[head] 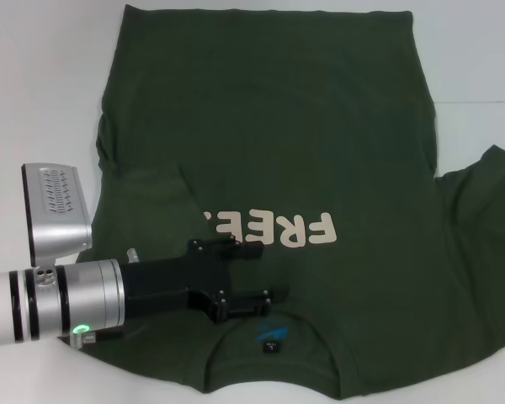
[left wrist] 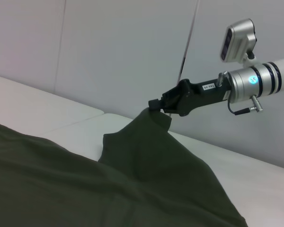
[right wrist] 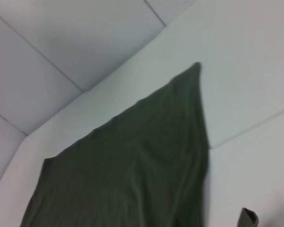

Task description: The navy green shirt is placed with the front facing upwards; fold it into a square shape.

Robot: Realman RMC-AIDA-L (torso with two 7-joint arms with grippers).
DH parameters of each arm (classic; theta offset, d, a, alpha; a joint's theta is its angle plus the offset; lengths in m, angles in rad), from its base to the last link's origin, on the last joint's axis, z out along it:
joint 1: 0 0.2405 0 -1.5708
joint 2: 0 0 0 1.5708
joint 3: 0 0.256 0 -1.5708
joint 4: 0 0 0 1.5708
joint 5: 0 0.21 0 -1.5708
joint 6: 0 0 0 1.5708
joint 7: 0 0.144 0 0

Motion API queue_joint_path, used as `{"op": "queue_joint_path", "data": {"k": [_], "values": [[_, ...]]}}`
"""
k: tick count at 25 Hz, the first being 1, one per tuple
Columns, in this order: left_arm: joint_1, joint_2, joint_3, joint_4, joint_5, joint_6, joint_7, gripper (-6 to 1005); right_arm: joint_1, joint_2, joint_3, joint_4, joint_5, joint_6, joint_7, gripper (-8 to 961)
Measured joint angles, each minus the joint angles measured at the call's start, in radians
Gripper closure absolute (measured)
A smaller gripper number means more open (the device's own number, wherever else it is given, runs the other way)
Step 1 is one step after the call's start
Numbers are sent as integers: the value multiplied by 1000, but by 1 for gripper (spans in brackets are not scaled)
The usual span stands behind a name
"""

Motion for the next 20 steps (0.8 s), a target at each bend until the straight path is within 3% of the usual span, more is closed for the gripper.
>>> {"op": "queue_joint_path", "data": {"k": [6,8,15,20], "values": [[-3,0,-3,-2,-1,0,-1,219,64,7,-53,10,1,-9,0,832],[-3,1,-4,-2,-4,0,-1,219,95,21,-86,18,1,-5,0,825],[-4,2,-4,-9,-8,-15,-1,218,185,101,-264,29,-2,19,-8,800],[-4,3,-5,-16,-8,-27,-1,218,188,112,-315,13,4,-23,-7,783]]}}
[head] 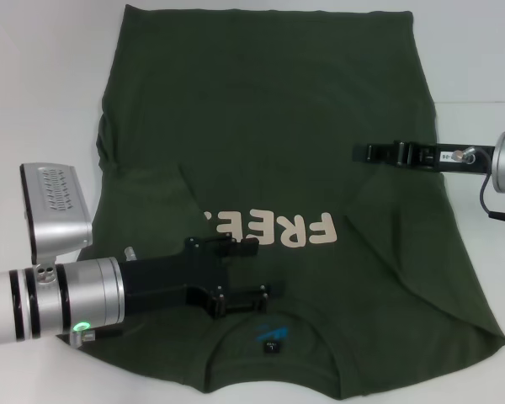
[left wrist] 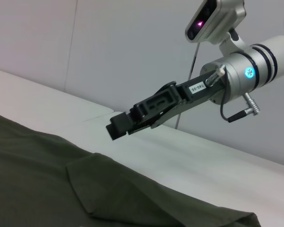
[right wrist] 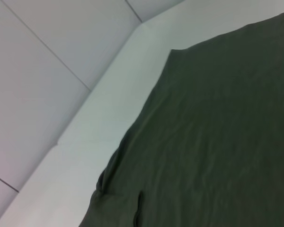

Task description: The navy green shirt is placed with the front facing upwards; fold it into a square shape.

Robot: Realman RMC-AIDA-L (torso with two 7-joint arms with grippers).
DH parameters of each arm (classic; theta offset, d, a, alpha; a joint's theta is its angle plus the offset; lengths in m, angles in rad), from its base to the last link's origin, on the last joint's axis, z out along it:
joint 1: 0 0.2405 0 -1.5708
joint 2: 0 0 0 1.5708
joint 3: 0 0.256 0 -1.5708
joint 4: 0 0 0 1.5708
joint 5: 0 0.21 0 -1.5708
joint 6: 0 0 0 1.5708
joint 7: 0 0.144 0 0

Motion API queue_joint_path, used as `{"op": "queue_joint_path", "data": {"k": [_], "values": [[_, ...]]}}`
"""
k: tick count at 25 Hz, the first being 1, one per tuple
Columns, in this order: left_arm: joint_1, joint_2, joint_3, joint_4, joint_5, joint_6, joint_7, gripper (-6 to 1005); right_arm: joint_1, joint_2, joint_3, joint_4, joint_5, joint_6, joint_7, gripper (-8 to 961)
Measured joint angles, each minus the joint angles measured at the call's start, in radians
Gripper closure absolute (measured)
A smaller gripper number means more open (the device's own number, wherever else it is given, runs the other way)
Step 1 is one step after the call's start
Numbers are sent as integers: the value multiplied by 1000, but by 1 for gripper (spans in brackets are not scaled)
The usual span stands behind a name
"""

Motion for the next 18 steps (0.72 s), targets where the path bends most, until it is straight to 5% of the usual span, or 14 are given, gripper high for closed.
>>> {"op": "queue_joint_path", "data": {"k": [10,18], "values": [[-2,0,0,1,-11,0,-6,218,-76,-51,23,-12,101,-73,-5,329],[-1,2,-1,15,-15,13,-38,219,-126,-47,29,-8,160,-132,-84,161]]}}
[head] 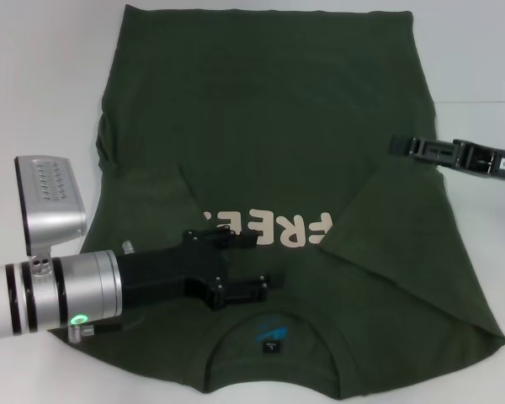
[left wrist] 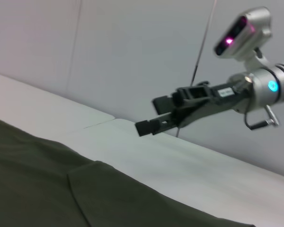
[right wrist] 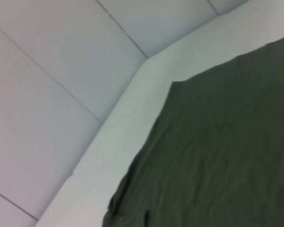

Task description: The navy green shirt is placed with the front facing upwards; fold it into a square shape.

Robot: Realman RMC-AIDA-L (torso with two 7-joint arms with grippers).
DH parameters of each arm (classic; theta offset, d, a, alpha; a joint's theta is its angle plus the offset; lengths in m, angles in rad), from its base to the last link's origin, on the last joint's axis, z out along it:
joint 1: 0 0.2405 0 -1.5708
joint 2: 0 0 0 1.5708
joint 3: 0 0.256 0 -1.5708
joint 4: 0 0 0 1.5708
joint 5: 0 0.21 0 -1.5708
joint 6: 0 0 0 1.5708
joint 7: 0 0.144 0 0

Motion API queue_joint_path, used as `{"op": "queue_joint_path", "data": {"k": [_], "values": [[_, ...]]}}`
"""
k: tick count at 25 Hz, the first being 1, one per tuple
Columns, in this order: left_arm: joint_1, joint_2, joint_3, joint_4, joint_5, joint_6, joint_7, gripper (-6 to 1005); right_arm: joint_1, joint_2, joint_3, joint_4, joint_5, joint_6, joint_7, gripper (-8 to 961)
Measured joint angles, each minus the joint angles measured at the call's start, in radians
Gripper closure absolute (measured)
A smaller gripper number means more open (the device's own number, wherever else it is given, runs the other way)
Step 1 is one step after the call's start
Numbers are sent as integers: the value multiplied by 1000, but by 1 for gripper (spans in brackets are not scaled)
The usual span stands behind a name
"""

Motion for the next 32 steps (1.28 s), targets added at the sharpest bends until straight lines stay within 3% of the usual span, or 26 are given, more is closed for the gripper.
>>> {"op": "queue_joint_path", "data": {"k": [9,14,19,26,32], "values": [[55,0,-10,75,1,21,-126,216,-68,40,3,9,96,-112,-232,22],[114,1,-51,168,11,41,-218,212,-76,52,-19,15,78,-163,-331,28],[171,2,-101,265,52,50,-301,207,-82,55,-42,20,63,-168,-358,30],[197,8,-251,310,203,113,-344,208,-86,41,-132,13,46,-175,-387,34],[236,4,-306,373,272,137,-346,207,-77,42,-140,8,13,-233,-517,38]]}}
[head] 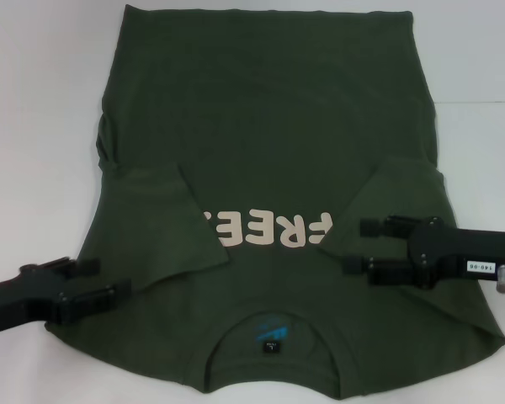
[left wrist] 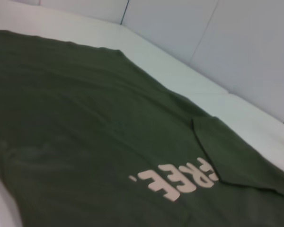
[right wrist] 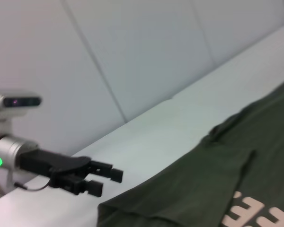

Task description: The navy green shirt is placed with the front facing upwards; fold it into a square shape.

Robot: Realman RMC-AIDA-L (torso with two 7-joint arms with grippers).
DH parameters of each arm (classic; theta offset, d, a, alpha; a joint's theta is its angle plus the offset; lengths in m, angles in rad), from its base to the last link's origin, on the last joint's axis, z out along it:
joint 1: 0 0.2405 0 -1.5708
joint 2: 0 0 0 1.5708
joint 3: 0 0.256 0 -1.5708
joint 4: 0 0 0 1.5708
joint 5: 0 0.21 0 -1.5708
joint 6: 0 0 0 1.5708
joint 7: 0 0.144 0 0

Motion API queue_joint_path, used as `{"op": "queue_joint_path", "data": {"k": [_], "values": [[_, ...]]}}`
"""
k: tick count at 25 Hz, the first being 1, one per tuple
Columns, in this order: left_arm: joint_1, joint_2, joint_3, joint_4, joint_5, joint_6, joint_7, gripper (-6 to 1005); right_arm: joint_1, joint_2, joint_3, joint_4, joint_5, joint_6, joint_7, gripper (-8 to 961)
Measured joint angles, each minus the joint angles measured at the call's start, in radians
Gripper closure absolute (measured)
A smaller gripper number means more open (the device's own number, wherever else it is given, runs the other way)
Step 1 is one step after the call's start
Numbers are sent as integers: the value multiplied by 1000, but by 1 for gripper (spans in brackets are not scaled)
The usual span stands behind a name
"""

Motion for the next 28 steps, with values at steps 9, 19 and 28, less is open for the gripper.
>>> {"op": "queue_joint_path", "data": {"k": [9,19,28], "values": [[18,-2,-49,27,87,13,-45,207,18,3,-11,-5,-63,-61,-30,41],[30,-1,-119,19,131,-22,-71,208,14,-3,31,-7,-60,-53,-12,40],[24,-1,-120,-6,178,-85,-100,207,17,-4,49,-7,-60,-53,-6,40]]}}
